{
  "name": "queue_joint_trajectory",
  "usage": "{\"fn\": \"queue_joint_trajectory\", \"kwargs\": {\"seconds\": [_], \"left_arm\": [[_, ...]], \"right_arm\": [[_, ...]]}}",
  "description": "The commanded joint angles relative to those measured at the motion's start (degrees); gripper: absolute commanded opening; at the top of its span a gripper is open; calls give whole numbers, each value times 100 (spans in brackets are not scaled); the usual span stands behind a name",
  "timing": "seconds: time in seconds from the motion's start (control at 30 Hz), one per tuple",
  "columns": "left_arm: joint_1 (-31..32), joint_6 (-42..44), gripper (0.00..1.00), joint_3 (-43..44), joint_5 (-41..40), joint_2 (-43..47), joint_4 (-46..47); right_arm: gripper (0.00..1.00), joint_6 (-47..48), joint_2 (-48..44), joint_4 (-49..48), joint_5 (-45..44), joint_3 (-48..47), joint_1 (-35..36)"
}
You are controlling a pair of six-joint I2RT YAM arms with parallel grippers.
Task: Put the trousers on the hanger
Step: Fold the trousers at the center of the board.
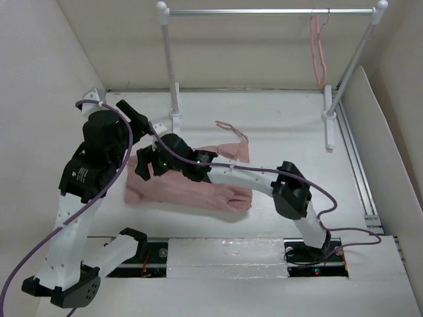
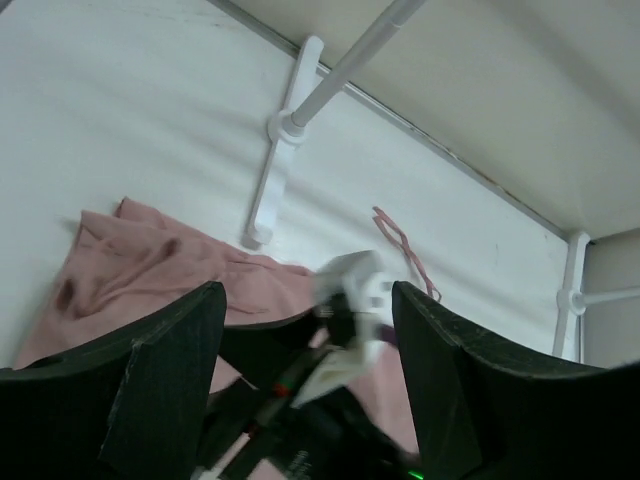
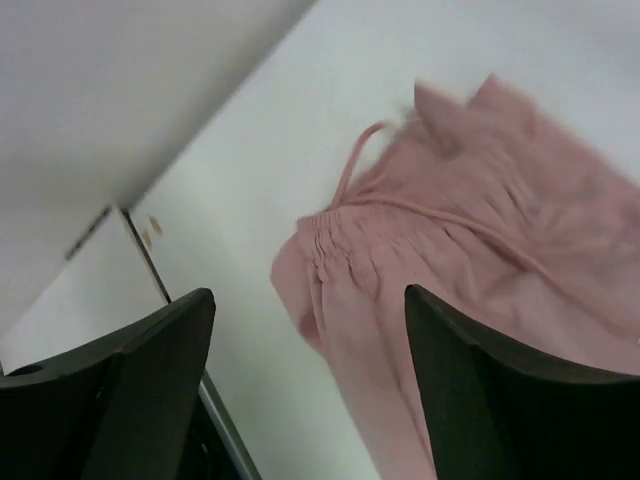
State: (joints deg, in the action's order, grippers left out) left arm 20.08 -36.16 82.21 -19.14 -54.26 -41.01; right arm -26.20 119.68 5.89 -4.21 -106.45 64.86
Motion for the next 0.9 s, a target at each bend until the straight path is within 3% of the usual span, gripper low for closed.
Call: {"fn": "queue_joint_trajectory", "kwargs": {"seconds": [0.0,0.07,0.17,0.2,0.27,0.33,0.37,0.47,0.57,0.87], "left_arm": [[32,57,64,102,-274,170,129],[32,100,65,49,-414,162,216],[32,180,65,23,-486,-48,217],[32,232,65,-273,-303,-154,304],[32,241,65,-476,64,-233,383],[32,224,64,-1299,453,-278,769],[32,180,64,-1635,898,-330,927],[32,48,63,-2708,1445,-497,1341],[32,4,63,-3439,1623,-664,1780],[-302,180,62,-3827,991,-2051,2203]], "right_arm": [[83,0,22,9,868,9,150],[96,-8,-294,-149,852,711,150],[97,228,-1164,-167,878,1527,-96],[95,464,-2054,-28,704,1992,-253],[93,553,-2367,52,667,2476,-316],[81,703,-3226,157,483,2988,-482],[53,782,-3492,271,456,3242,-483],[12,905,-4188,640,289,4218,-799],[2,941,-4679,738,289,5115,-1019],[0,845,-5173,456,553,6952,-1599]]}}
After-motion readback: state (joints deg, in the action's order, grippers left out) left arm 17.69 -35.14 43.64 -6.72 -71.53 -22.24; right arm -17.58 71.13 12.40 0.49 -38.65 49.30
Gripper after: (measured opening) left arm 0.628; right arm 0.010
